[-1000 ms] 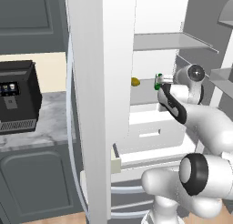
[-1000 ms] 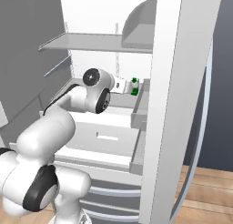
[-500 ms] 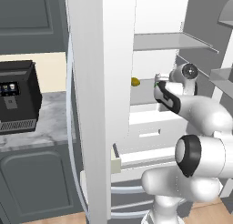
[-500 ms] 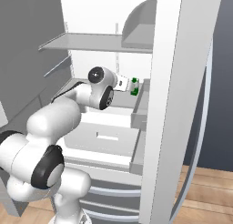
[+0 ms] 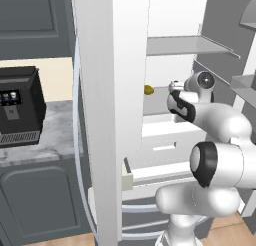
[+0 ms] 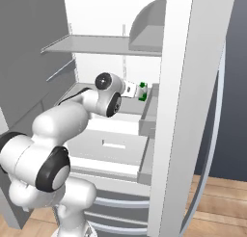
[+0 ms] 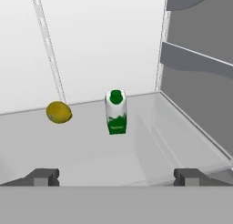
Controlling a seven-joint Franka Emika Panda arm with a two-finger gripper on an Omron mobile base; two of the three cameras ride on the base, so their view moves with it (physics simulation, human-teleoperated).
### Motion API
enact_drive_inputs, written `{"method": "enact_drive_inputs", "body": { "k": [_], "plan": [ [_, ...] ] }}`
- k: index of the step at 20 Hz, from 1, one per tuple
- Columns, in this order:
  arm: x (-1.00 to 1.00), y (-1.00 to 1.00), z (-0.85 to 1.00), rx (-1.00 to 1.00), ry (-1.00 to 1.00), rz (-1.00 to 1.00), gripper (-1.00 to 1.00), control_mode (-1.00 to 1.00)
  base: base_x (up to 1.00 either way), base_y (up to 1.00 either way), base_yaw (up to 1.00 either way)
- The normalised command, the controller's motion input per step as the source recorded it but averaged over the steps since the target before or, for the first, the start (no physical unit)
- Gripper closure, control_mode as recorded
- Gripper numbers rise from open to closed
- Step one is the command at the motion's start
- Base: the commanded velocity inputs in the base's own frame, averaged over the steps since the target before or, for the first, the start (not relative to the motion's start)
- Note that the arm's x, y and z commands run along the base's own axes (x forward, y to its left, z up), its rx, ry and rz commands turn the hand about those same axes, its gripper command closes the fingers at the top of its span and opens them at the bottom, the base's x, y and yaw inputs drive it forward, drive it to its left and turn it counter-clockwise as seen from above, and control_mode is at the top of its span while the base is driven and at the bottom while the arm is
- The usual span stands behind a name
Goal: Take out the milk from the fridge and place it on the tray on the counter. Then take the sugar cube near the tray and place it in the tray.
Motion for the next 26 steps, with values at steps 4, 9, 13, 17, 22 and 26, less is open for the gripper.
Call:
{"method": "enact_drive_inputs", "body": {
  "k": [4,9,13,17,22,26],
  "plan": [
    [0.13,0.00,0.00,0.00,0.00,0.00,-1.00,-1.00,0.00,0.00,0.00],
    [0.06,0.00,0.00,0.00,0.00,0.00,-1.00,-1.00,0.00,0.00,0.00],
    [0.04,-0.02,0.00,0.00,0.00,0.00,-1.00,-1.00,0.00,0.00,0.00],
    [0.21,-0.02,-0.04,0.00,0.00,0.01,-1.00,-1.00,0.00,0.00,0.00],
    [0.24,0.00,-0.12,0.00,0.00,0.01,-1.00,-1.00,0.00,0.00,0.00],
    [0.17,-0.13,-0.19,0.01,0.00,0.03,-1.00,-1.00,0.00,0.00,0.00]
  ]
}}
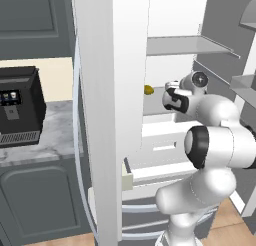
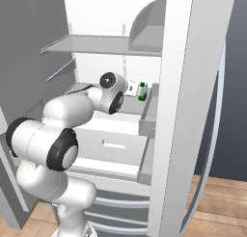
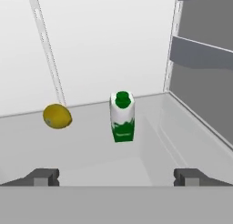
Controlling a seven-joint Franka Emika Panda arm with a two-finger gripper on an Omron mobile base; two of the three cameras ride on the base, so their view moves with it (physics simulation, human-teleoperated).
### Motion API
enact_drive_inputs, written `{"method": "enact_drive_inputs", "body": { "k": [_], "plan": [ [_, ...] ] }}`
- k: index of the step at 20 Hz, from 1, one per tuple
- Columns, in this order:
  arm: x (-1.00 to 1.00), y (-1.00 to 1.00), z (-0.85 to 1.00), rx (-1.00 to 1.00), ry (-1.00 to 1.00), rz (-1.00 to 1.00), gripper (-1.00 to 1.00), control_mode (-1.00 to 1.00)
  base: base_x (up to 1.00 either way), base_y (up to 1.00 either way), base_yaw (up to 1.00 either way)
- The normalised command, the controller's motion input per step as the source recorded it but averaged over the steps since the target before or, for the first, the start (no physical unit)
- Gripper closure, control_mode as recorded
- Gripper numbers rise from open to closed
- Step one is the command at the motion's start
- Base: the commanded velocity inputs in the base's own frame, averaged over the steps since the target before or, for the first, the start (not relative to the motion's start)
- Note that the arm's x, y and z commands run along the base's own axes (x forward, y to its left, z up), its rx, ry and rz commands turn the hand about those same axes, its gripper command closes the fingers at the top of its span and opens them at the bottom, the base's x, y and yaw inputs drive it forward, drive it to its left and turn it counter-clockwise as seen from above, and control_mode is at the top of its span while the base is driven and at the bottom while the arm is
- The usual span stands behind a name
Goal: Take out the milk from the fridge and place it on the tray on the counter. Then take the sugar cube near the tray and place it in the tray.
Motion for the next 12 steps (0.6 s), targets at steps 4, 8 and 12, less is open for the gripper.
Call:
{"method": "enact_drive_inputs", "body": {
  "k": [4,8,12],
  "plan": [
    [0.10,-0.13,-0.16,0.01,0.00,0.03,-1.00,-1.00,0.00,0.00,0.00],
    [0.16,-0.16,-0.13,0.02,0.00,0.03,-1.00,-1.00,0.00,0.00,0.00],
    [0.16,-0.14,-0.11,0.01,0.00,0.03,-1.00,-1.00,0.00,0.00,0.00]
  ]
}}
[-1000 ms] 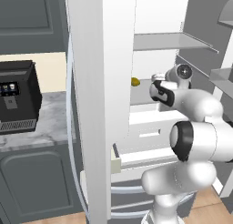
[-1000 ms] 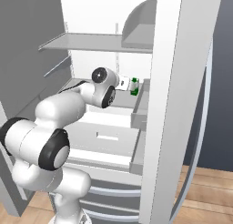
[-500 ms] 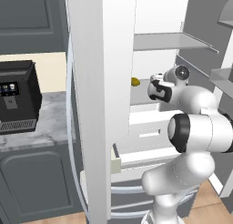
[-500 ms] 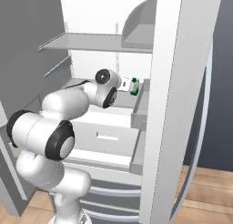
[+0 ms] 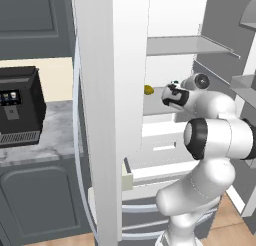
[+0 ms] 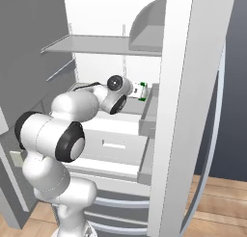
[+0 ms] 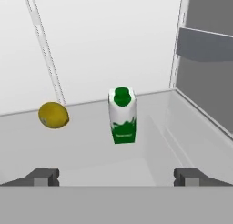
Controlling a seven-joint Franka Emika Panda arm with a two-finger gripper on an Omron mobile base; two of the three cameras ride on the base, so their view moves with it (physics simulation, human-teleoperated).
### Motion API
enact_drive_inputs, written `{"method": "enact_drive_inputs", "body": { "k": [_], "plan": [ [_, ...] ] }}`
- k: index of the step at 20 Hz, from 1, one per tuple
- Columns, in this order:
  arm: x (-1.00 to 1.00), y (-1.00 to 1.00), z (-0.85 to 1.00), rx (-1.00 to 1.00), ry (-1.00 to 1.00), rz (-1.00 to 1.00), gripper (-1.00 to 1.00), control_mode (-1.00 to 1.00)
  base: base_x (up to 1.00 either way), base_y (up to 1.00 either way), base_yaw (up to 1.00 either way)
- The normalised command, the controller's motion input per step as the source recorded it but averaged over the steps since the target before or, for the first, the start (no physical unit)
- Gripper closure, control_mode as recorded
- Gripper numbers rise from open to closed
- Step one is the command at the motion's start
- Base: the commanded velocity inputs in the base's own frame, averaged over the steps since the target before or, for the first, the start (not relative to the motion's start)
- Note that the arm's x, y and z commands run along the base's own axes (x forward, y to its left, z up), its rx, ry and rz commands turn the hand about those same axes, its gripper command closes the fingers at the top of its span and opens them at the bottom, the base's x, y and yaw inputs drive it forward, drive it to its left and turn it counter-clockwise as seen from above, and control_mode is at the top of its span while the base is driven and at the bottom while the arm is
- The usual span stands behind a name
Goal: Take out the milk from the fridge and place it on the tray on the counter. Then take the sugar cube near the tray and place it in the tray.
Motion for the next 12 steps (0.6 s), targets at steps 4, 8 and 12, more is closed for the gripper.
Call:
{"method": "enact_drive_inputs", "body": {
  "k": [4,8,12],
  "plan": [
    [0.01,0.00,-0.07,0.00,0.00,0.00,-1.00,-1.00,0.00,0.00,0.00],
    [0.09,-0.06,-0.09,0.00,0.00,0.00,-1.00,-1.00,0.00,0.00,0.00],
    [0.17,-0.13,-0.16,0.02,0.00,0.01,-1.00,-1.00,0.00,0.00,0.00]
  ]
}}
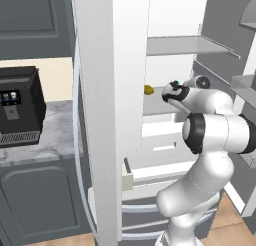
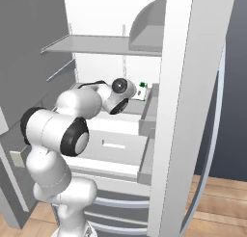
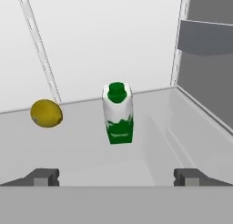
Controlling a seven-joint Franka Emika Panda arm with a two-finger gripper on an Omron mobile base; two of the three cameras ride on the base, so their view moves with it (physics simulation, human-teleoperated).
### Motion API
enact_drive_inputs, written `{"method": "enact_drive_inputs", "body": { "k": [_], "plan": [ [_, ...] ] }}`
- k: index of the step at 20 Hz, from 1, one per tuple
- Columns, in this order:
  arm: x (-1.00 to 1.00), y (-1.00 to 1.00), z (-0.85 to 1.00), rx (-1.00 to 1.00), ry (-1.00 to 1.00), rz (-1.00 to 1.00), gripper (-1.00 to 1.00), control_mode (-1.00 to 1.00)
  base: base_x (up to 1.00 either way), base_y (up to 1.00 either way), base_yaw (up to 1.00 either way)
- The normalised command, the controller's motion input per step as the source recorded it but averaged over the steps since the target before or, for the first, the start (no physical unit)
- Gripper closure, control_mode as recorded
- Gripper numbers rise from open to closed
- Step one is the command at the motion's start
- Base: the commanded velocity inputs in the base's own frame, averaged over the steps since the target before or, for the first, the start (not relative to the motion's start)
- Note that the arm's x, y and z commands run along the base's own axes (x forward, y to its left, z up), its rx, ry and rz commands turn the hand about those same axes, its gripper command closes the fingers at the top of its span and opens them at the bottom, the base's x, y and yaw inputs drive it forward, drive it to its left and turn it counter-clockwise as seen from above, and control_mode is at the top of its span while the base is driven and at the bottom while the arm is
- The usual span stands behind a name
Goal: Take out the milk from the fridge and place it on the tray on the counter. Then take the sugar cube near the tray and place it in the tray.
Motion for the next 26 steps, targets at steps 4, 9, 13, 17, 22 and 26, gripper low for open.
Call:
{"method": "enact_drive_inputs", "body": {
  "k": [4,9,13,17,22,26],
  "plan": [
    [0.14,0.00,0.00,0.00,-0.03,0.00,-1.00,-1.00,0.00,0.00,0.00],
    [0.21,-0.19,-0.07,0.05,0.00,0.05,-1.00,-1.00,0.00,0.00,0.00],
    [0.22,-0.28,-0.08,0.07,-0.05,0.09,-1.00,-1.00,0.00,0.00,0.00],
    [0.27,-0.16,-0.06,0.03,-0.02,0.06,-1.00,-1.00,0.00,0.00,0.00],
    [0.12,-0.15,-0.16,0.01,-0.02,0.05,-1.00,-1.00,0.00,0.00,0.00],
    [0.10,0.00,-0.06,0.00,0.00,0.00,-1.00,-1.00,0.00,0.00,0.00]
  ]
}}
